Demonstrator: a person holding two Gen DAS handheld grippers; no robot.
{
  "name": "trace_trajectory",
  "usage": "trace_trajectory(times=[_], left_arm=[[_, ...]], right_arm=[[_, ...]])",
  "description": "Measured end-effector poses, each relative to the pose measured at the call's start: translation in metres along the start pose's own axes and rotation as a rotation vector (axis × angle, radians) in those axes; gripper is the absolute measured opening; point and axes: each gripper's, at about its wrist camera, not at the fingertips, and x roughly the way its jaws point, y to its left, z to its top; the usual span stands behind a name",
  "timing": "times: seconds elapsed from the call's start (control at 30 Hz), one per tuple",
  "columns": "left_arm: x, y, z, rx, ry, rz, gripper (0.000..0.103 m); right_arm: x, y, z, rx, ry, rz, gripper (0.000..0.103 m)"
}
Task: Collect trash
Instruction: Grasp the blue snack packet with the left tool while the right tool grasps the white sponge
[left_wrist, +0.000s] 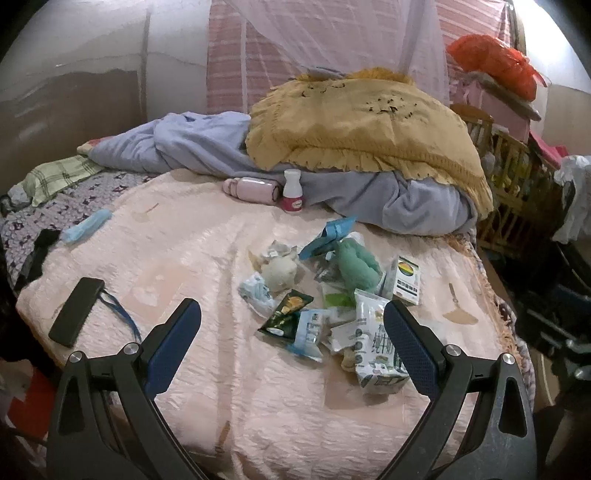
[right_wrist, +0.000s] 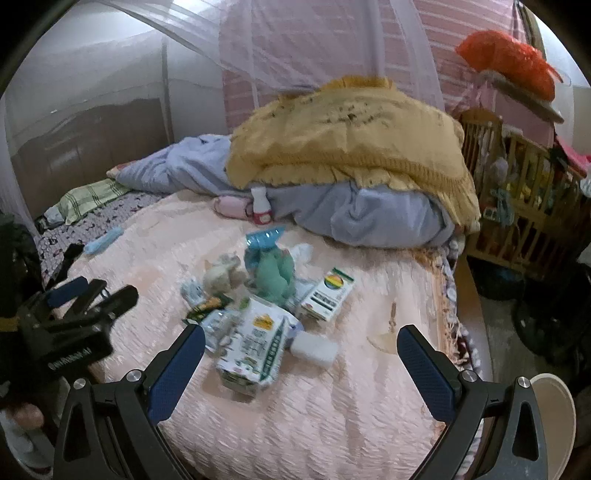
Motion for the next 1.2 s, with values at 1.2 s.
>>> trace_trajectory(times=[1.2], left_arm=[[0.031, 0.054, -0.006, -0.053, 0.096, 0.044, 0.099]], right_arm=[[0.144, 0.029, -0.038, 0.099, 0.305, 0.204, 0.098]])
